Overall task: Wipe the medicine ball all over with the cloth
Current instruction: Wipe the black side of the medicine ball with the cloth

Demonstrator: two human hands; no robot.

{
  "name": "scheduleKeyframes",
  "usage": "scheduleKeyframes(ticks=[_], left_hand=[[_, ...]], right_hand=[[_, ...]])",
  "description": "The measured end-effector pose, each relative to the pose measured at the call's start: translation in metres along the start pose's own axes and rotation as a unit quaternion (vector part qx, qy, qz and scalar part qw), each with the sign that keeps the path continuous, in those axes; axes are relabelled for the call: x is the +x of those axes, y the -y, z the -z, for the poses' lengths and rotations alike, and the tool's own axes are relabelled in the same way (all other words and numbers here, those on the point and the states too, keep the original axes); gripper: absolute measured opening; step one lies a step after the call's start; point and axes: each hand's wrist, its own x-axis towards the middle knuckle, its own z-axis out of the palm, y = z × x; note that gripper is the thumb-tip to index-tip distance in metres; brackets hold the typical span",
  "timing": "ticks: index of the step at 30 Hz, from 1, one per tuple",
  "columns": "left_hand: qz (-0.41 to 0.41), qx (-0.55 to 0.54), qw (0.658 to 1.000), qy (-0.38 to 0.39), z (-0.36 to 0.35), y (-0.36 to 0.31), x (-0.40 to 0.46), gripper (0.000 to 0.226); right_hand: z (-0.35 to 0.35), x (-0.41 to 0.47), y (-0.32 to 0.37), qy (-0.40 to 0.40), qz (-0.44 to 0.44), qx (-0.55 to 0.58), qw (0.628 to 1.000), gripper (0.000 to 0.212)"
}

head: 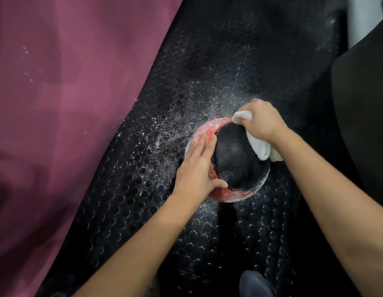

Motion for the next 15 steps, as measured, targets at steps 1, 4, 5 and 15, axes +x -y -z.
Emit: scheduleKeyframes(ticks=[1,4,5,15], left_hand=[[-0.001,0.002,1.000,0.000,0.001,-0.001,0.001,0.121],[0.006,-0.005,1.000,0.001,0.001,0.001,0.002,0.122],[0.008,-0.006,1.000,-0.002,0.001,0.003,0.000,0.122],[0.016,-0.009,1.000,-0.003,0.003,0.000,0.005,0.120]], right_hand=[[0.000,-0.001,0.000,-0.013,-0.008,-0.006,1.000,0.015],[-0.010,-0.017,0.015,-0.017,0.045,-0.055,0.997,0.016],[-0.012,-0.022,0.019,-0.008,0.069,-0.051,0.996,0.015],[-0.015,-0.021,0.030,-0.018,0.070,-0.094,0.993,0.020]])
